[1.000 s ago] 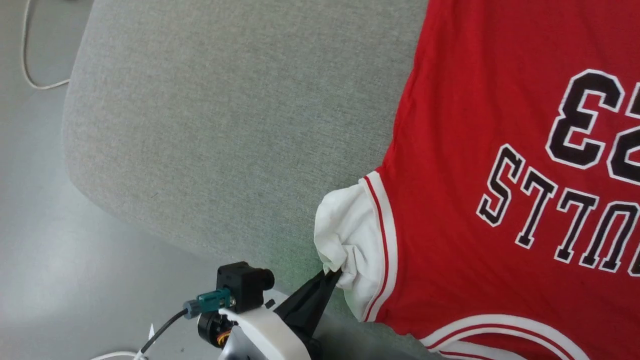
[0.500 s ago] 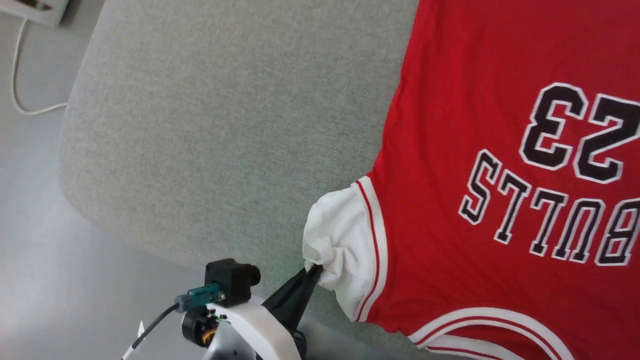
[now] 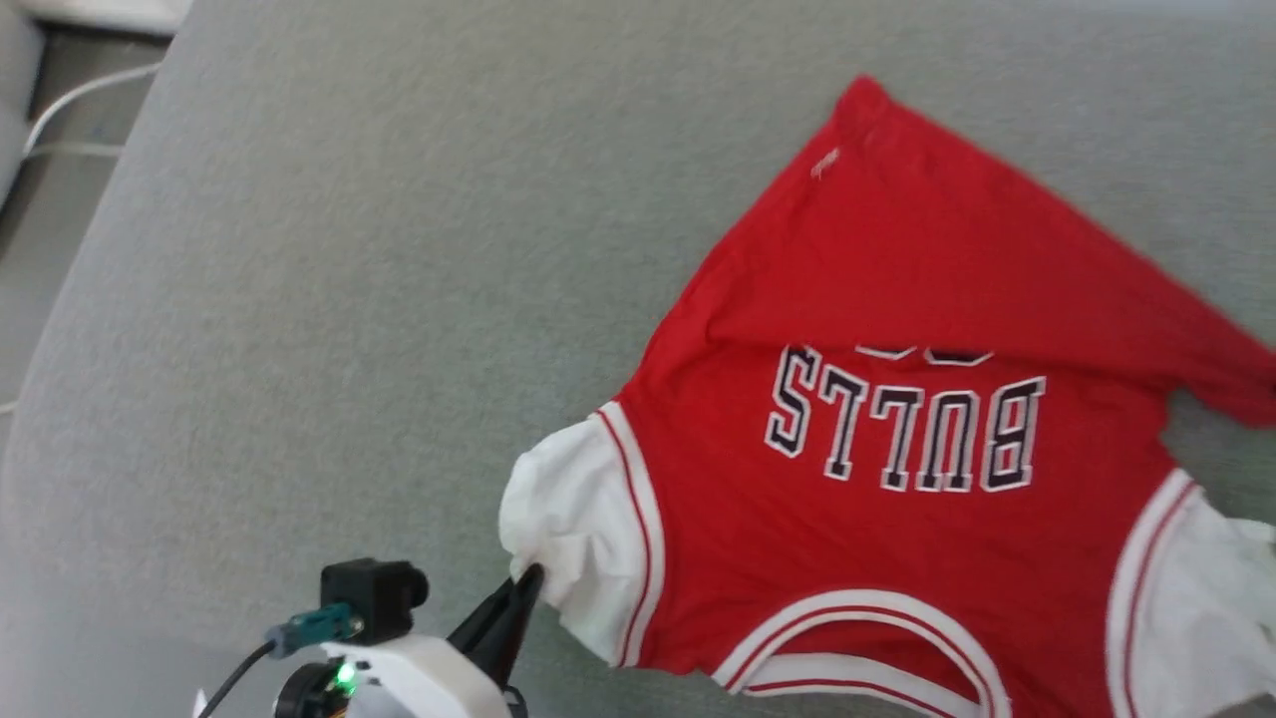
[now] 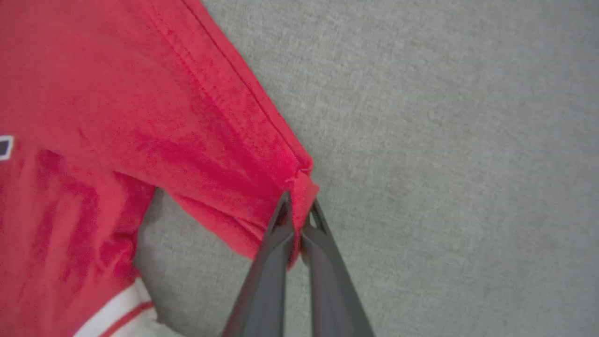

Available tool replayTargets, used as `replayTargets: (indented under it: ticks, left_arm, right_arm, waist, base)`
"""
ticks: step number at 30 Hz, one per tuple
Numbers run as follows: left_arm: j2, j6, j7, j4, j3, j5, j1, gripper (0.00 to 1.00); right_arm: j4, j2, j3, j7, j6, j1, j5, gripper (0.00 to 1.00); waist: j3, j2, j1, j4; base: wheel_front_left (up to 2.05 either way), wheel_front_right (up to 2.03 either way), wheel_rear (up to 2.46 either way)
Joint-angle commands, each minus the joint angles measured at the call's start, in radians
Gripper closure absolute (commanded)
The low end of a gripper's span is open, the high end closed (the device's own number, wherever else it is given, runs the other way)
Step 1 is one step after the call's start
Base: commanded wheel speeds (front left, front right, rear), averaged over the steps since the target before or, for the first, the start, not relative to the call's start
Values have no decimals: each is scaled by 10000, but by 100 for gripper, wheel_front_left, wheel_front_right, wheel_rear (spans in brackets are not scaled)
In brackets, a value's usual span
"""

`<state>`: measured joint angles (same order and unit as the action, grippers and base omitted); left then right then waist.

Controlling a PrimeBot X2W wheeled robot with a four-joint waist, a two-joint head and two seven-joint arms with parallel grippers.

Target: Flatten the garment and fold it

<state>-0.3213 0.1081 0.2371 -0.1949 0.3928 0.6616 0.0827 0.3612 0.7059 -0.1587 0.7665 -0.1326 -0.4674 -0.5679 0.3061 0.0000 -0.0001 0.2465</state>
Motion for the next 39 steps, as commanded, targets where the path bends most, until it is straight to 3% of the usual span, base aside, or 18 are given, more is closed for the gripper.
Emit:
replayTargets:
  ticks: [1, 6, 11, 21, 22, 23, 32, 39]
  left_arm:
    - [-63, 87, -12, -53, -98, 76, 155, 100]
    - [-225, 245, -54, -122, -357, 200, 474, 100]
    - [-238, 317, -206, -133, -501, 245, 554, 100]
    - [-49, 295, -645, 11, -561, 180, 255, 100]
    - [-43, 280, -673, 19, -547, 155, 205, 100]
    - [-42, 263, -686, 27, -528, 135, 157, 100]
    - [-75, 215, -732, -179, -390, -18, -53, 100]
    - [137, 60, -745, -417, -39, -182, -592, 100]
  right_arm:
    - [-347, 27, 278, 152, 19, 530, -67, 100]
    - [-2006, -355, 1582, 1031, 19, 2658, 39, 100]
    - [-3600, -1176, 2802, 1992, 19, 4525, 391, 100]
    - [-4538, -2326, 3246, 2617, 19, 6095, 1128, 100]
    - [-4581, -2367, 3231, 2493, 19, 6054, 1202, 64]
    - [-4608, -2408, 3225, 2393, 19, 5984, 1234, 0]
    - [-5360, -2299, 2980, 2360, 19, 4039, 469, 0]
    - [-4815, -1968, 1647, 2295, 19, 1614, 779, 0]
  waist:
    - [-1498, 0, 1, -1492]
    - [-1903, 0, 1, -1938]
    - [-2062, 0, 1, -2125]
    - [-1998, 0, 1, -2080]
    - [-1968, 0, 1, -2048]
    - [-1938, 0, 1, -2015]
    - [-1555, 0, 1, -1469]
    - [-642, 0, 1, -632]
  base:
    - [0, 0, 0]
    - [0, 0, 0]
    - [0, 0, 0]
    - [0, 0, 0]
    - [0, 0, 0]
    - [0, 0, 0]
    - [0, 0, 0]
    - [0, 0, 0]
